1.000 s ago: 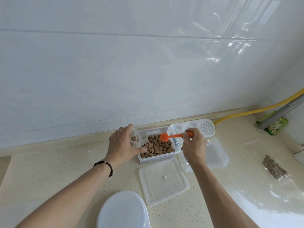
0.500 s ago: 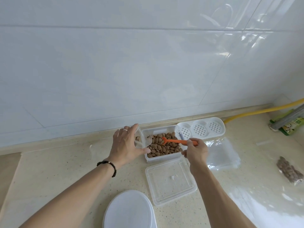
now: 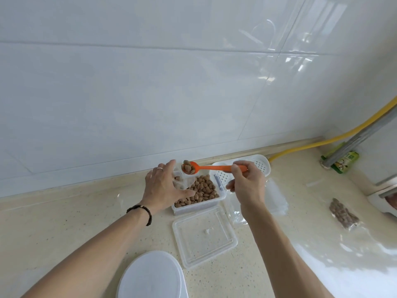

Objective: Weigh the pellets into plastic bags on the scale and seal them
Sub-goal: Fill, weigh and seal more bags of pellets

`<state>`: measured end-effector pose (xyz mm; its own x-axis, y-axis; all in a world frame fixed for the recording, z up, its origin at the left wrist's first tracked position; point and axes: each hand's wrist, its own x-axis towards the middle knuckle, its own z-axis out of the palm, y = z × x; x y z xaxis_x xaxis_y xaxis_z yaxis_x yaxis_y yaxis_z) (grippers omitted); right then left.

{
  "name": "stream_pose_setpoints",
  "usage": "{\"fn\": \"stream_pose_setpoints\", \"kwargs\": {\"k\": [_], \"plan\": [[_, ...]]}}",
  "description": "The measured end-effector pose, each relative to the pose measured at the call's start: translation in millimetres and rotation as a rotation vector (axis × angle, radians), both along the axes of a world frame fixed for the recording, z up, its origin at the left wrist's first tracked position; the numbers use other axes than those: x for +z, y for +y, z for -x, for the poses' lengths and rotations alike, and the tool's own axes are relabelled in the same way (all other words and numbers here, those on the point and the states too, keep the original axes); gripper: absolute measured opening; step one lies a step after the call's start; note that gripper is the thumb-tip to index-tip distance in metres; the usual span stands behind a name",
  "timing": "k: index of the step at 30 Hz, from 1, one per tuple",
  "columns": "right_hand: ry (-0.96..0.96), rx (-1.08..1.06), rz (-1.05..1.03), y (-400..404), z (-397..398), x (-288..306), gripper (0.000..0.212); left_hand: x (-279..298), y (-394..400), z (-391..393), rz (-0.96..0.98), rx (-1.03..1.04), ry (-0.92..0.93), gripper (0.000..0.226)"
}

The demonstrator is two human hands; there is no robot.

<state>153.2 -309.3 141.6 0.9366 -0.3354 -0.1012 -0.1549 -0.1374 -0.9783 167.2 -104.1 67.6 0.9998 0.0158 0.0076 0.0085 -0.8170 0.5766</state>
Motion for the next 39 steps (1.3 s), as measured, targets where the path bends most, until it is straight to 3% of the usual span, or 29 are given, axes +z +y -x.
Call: {"fn": "stream_pose_setpoints", "kwargs": {"k": [6, 14, 18, 21, 26, 31, 39], "plan": [[-0.269, 0.313, 0.412, 17, 13, 10, 0.009, 0, -5, 0, 0.139, 0.031, 0.028, 0.116], [-0.392, 0.253, 0.443, 13, 12, 11, 0.010, -5, -4, -1, 0.165, 0.043, 0.022, 0.112], [-0.324, 0.073, 0.318, 8, 5, 2, 0.013, -8, 1, 1, 0.171, 0.057, 0.014, 0.114], [-0.207, -0.020, 0.416, -2, -1, -25, 0.010, -9, 8, 3, 0.155, 0.065, -0.009, 0.115], [0.037, 0.071, 0.569, -5, -1, -62, 0.011, -13, 24, 8, 0.072, 0.052, -0.084, 0.105], [0.173, 0.101, 0.380, 9, -5, -76, 0.009, -14, 33, 10, 0.006, 0.022, -0.121, 0.105], [0.296, -0.132, -0.015, 1, -8, -80, 0.008, -18, 37, 8, -0.064, 0.014, -0.124, 0.108]]}}
